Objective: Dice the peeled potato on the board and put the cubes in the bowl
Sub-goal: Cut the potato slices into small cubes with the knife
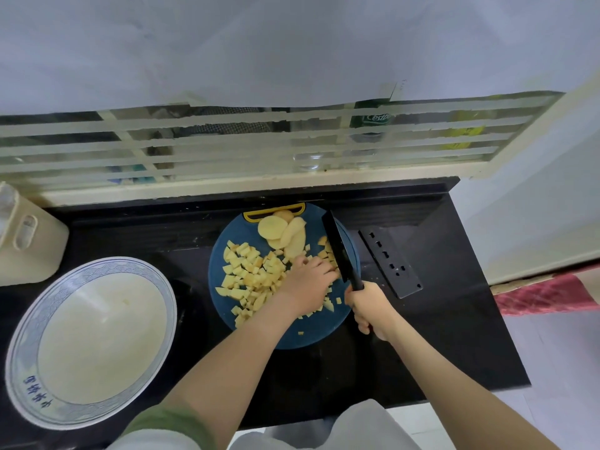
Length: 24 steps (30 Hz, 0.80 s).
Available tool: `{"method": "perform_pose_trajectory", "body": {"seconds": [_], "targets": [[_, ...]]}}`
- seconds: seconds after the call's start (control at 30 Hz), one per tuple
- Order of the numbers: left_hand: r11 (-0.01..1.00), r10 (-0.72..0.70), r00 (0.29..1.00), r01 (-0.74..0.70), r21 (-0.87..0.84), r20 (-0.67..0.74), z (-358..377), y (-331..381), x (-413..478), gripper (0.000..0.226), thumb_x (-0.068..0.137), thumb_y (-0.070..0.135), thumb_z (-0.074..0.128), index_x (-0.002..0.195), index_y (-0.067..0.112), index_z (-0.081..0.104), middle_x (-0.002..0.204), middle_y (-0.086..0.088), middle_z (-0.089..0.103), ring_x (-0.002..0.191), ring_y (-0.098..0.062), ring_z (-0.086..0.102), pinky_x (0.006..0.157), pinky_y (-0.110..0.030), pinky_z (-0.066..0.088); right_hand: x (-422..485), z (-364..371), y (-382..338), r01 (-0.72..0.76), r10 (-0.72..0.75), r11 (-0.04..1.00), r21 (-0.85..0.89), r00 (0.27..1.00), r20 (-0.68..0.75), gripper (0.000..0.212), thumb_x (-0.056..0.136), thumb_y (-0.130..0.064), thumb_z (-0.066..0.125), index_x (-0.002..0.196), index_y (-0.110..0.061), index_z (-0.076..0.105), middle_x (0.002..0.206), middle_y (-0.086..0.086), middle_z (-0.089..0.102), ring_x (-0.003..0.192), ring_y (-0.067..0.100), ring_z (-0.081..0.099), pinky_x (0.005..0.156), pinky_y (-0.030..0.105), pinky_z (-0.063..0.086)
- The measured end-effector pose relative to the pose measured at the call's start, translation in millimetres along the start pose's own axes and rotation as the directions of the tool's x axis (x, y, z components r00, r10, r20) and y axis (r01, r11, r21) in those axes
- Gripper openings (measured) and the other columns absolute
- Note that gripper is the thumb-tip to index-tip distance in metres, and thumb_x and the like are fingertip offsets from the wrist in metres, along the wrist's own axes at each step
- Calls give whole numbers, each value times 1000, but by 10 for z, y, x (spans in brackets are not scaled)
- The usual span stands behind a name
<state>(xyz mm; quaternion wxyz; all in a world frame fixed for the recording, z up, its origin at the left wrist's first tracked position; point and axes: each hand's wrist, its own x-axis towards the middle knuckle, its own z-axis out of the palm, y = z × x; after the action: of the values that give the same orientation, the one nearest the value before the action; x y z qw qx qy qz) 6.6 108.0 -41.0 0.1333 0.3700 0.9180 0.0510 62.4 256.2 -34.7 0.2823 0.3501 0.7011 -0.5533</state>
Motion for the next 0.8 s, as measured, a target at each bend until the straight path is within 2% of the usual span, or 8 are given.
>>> {"method": "perform_pose_trajectory", "body": {"seconds": [0.1, 0.23, 0.33, 0.4, 0.5, 0.63, 0.73, 0.8], "targets": [[997, 56, 998, -56, 62, -6, 49, -16, -43, 50, 91, 7, 45, 139, 21, 42, 141, 4, 43, 129, -19, 32, 105, -40, 19, -53, -24, -30, 4, -5, 1000, 17, 998, 67, 8, 87, -1, 44, 85, -7, 49, 49, 5, 34, 32, 16, 28, 36, 20, 27], [980, 116, 993, -111, 164, -20, 61, -24, -67, 48, 89, 9, 50, 136, 19, 46, 136, 2, 47, 127, -22, 37, 105, -42, 24, -91, -22, -50, 31, -34, 999, 29, 996, 77, 9, 86, 1, 44, 83, -6, 49, 47, 4, 34, 33, 17, 27, 36, 20, 26], [973, 119, 993, -112, 204, -24, 61, -33, -60, 46, 90, 10, 49, 135, 18, 46, 136, 0, 45, 127, -23, 36, 106, -42, 23, -99, -4, -66, 75, -76, 996, 40, 997, 27, 9, 87, -1, 45, 83, -6, 50, 49, 5, 35, 33, 16, 27, 36, 21, 26], [986, 93, 994, -85, 142, -52, 56, -45, -70, 45, 91, 10, 47, 135, 18, 49, 137, -1, 45, 127, -24, 37, 105, -42, 23, -72, -24, -84, 107, -107, 994, -14, 992, -63, 8, 88, -4, 47, 83, -6, 52, 53, 6, 38, 33, 16, 29, 36, 22, 28], [999, -9, 992, 4, -34, -124, 18, -82, -124, 41, 93, 10, 45, 131, 20, 52, 135, 2, 49, 126, -21, 40, 101, -39, 21, -21, -111, -99, 101, -132, 976, -192, 979, -157, 13, 92, -12, 46, 86, -8, 57, 59, 6, 47, 36, 15, 34, 36, 22, 31], [952, -272, 950, 242, -190, -152, -31, -242, -222, 37, 98, 16, 38, 133, 25, 48, 134, 5, 46, 127, -16, 35, 104, -37, 18, -39, -184, -76, 113, -177, 910, -399, 976, -126, 18, 97, -21, 46, 85, -14, 58, 68, 4, 55, 46, 15, 44, 38, 23, 35], [918, -370, 917, 337, -208, -147, -40, -354, -271, 36, 99, 20, 37, 133, 26, 46, 132, 5, 46, 124, -16, 35, 101, -35, 20, -87, -195, -13, 133, -200, 867, -480, 976, -90, 23, 98, -19, 45, 76, -21, 53, 69, 0, 55, 55, 15, 49, 49, 25, 39], [903, -405, 903, 369, -221, -145, -37, -405, -279, 34, 99, 22, 37, 131, 26, 47, 130, 4, 47, 121, -17, 36, 100, -35, 21, -113, -182, 32, 141, -203, 823, -551, 978, -53, 22, 98, -18, 46, 78, -22, 55, 72, -3, 56, 67, 18, 55, 61, 29, 45]]}}
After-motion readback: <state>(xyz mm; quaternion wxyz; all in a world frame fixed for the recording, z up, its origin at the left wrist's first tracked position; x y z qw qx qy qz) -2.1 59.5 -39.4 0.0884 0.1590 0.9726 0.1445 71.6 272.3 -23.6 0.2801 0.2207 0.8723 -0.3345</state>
